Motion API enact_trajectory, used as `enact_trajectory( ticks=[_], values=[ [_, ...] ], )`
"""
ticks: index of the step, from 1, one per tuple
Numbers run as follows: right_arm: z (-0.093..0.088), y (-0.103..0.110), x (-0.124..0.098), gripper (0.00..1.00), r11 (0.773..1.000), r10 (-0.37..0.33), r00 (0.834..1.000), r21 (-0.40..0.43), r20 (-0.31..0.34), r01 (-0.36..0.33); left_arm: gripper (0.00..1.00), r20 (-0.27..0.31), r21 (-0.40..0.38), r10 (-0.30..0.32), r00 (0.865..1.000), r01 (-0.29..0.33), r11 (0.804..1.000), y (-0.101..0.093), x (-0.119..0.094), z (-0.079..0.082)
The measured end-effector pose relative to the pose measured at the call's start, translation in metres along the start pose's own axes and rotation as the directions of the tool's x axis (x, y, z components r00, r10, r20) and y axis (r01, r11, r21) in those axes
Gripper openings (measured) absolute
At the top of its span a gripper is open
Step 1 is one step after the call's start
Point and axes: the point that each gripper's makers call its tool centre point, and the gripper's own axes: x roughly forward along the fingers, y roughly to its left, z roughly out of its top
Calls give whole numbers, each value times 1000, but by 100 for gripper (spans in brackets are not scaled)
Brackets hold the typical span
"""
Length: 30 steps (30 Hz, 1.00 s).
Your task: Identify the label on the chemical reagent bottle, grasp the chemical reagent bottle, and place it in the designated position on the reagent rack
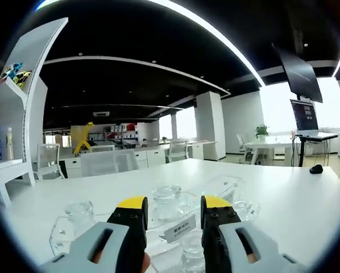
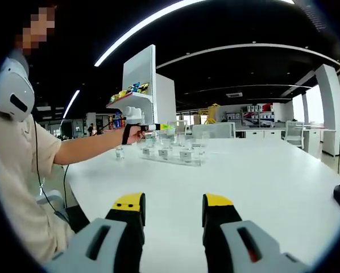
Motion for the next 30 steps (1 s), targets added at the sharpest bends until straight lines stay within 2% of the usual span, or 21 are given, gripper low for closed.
enact_trajectory(
  ticks=[6, 13, 22, 26, 30],
  values=[
    [4, 6, 1, 40, 1000, 11, 1000, -5, 10, -11, 37, 21, 9, -3, 1000, 3, 1000, -3, -17, 6],
    [7, 13, 2, 40, 1000, 20, 1000, -24, 8, -20, 37, 54, -14, 6, 999, -5, 1000, -5, -39, 14],
    [10, 16, 0, 40, 999, 12, 1000, -38, 7, -11, 37, 77, -15, 13, 997, -11, 1000, -3, -74, 15],
    [12, 17, -1, 40, 999, 7, 1000, -38, 13, -7, 37, 72, -5, 9, 997, -8, 1000, -6, -93, 15],
    [14, 18, -2, 40, 999, 0, 1000, -40, 20, 1, 37, 70, 10, 25, 997, -26, 1000, -1, -108, 15]
  ],
)
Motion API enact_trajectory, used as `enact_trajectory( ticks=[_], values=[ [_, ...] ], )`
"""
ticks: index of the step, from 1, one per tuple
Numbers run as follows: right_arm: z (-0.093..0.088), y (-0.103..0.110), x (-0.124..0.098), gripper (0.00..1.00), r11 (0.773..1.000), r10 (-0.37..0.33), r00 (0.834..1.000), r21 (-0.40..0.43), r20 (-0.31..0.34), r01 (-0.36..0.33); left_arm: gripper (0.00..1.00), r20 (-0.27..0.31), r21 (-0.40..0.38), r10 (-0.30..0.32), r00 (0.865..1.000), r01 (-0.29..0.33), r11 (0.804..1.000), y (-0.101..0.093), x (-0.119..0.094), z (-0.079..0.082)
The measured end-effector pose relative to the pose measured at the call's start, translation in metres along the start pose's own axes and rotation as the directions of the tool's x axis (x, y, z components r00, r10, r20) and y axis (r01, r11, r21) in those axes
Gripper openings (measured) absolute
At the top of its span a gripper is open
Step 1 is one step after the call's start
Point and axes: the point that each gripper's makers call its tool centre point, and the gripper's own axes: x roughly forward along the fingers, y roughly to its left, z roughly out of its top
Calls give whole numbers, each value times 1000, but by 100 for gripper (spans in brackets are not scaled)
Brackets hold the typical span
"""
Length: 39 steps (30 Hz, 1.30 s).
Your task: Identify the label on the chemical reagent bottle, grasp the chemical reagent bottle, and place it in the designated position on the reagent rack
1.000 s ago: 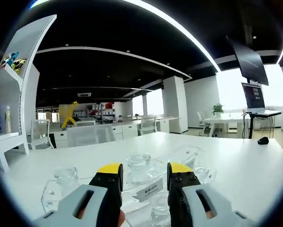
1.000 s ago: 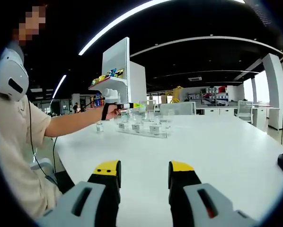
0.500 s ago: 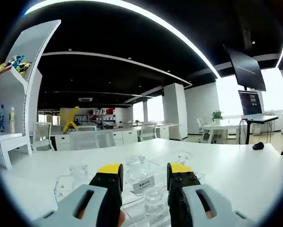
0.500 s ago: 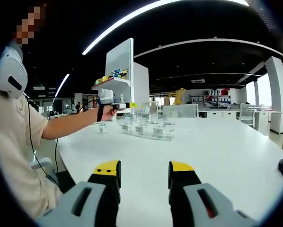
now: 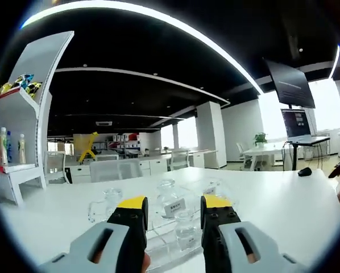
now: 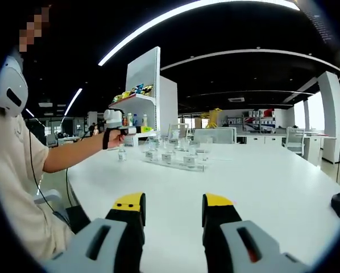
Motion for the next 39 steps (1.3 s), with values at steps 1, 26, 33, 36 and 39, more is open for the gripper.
enact_trajectory(
  ticks=[1, 26, 33, 36, 39],
  values=[
    [0, 1, 0, 40, 1000, -1, 1000, 1, 1, 1, 37, 1, 1, 4, 1000, -4, 1000, 2, -4, 0],
    [4, 9, -3, 39, 1000, -11, 1000, -8, 22, 11, 36, 14, -20, 74, 997, -74, 997, 30, -74, 2],
    [5, 13, -3, 39, 1000, -2, 1000, -11, 24, 2, 36, 22, -20, 95, 995, -95, 995, 33, -98, 7],
    [4, 15, -1, 39, 1000, 3, 1000, -14, 16, -3, 36, 30, -16, 97, 995, -97, 995, 31, -113, 11],
    [6, 15, 2, 39, 1000, 3, 1000, -12, 20, -3, 36, 34, -16, 101, 994, -101, 995, 30, -128, 13]
  ],
)
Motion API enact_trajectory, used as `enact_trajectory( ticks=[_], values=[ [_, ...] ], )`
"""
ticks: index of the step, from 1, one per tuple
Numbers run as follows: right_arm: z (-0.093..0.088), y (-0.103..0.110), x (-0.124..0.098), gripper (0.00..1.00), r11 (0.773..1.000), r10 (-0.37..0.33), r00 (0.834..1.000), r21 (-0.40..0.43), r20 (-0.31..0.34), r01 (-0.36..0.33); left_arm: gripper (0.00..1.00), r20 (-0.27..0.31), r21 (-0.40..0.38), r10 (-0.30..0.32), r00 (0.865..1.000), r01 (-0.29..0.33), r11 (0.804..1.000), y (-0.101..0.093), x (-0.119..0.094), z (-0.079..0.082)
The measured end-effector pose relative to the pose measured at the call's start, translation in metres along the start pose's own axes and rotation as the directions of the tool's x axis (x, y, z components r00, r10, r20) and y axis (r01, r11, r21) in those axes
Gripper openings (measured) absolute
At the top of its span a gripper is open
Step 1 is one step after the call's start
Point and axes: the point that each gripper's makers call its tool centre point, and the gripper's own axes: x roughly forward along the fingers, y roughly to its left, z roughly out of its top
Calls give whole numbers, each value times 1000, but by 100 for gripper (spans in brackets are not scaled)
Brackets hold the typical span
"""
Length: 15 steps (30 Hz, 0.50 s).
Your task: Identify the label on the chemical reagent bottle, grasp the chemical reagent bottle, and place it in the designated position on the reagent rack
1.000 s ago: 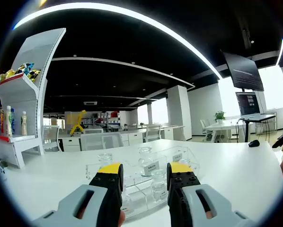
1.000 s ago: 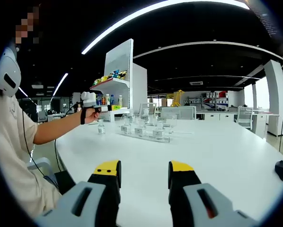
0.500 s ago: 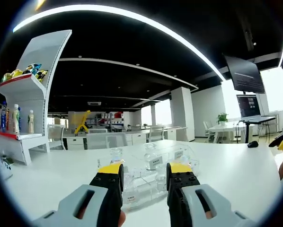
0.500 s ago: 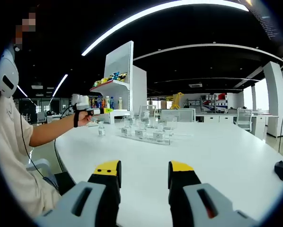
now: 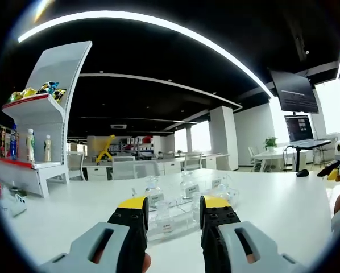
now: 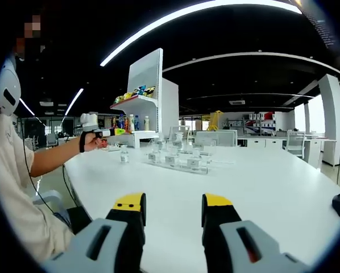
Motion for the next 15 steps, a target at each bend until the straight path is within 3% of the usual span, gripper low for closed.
enact_trajectory(
  ticks=[8, 15],
  values=[
    [1, 7, 4, 39, 1000, 8, 1000, 8, 8, -8, 36, 18, 1, 31, 999, -31, 1000, 6, -44, 9],
    [3, 14, 2, 39, 1000, 16, 1000, 1, 11, -16, 36, 14, -2, 48, 999, -48, 999, 11, -67, 9]
  ],
)
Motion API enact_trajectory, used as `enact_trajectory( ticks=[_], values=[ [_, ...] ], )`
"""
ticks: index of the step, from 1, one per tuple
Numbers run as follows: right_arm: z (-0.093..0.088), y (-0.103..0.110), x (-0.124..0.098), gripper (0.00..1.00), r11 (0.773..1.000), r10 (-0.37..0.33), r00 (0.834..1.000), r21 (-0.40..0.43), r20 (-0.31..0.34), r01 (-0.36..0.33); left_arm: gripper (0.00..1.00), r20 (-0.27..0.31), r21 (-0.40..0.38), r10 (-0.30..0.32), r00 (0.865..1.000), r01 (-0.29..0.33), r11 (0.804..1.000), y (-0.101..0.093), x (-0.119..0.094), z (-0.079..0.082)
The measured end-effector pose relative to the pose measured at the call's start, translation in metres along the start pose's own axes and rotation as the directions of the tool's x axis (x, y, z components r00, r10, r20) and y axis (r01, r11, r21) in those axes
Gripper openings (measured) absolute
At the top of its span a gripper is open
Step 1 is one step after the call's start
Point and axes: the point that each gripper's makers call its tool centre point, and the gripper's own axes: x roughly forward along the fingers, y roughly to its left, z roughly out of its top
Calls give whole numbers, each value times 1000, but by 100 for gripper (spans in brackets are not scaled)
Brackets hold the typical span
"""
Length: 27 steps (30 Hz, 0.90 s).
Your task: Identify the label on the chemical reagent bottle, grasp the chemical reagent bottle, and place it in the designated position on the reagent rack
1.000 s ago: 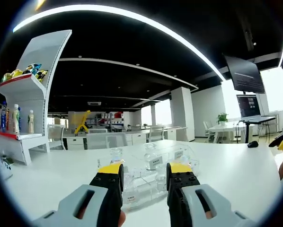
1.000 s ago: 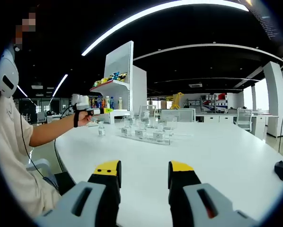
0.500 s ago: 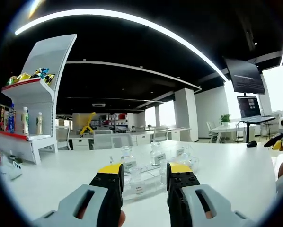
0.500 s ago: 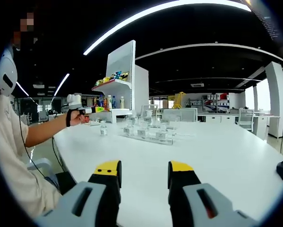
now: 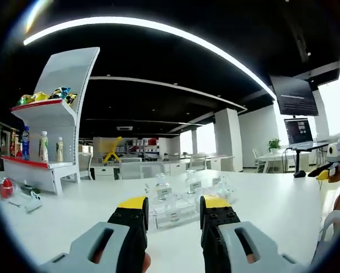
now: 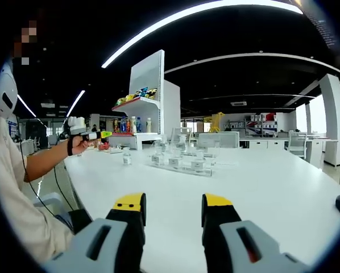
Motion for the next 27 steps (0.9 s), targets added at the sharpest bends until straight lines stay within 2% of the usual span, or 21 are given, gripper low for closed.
enact_trajectory(
  ticks=[4, 5, 11, 18, 21, 27],
  values=[
    [0, 3, 0, 39, 1000, 4, 1000, -3, 0, -4, 36, 1, 3, 11, 1000, -11, 1000, 9, -9, -1],
    [0, 5, 0, 39, 1000, 6, 1000, -5, 0, -6, 36, 0, 5, 14, 1000, -14, 1000, 5, -10, -4],
    [2, 7, -2, 39, 1000, 7, 1000, -12, 3, -7, 36, 9, -5, 28, 1000, -28, 1000, 7, -33, -7],
    [4, 8, -6, 39, 1000, 6, 1000, -23, 6, -6, 36, -10, -5, 27, 1000, -27, 1000, 5, -58, -17],
    [6, 9, -7, 39, 1000, 3, 1000, -26, 9, -2, 36, -5, -50, 25, 1000, -25, 998, 5, -70, -22],
    [8, 13, -8, 39, 1000, 4, 1000, -27, 15, -4, 36, -12, -50, 45, 999, -45, 998, 7, -86, -28]
  ],
)
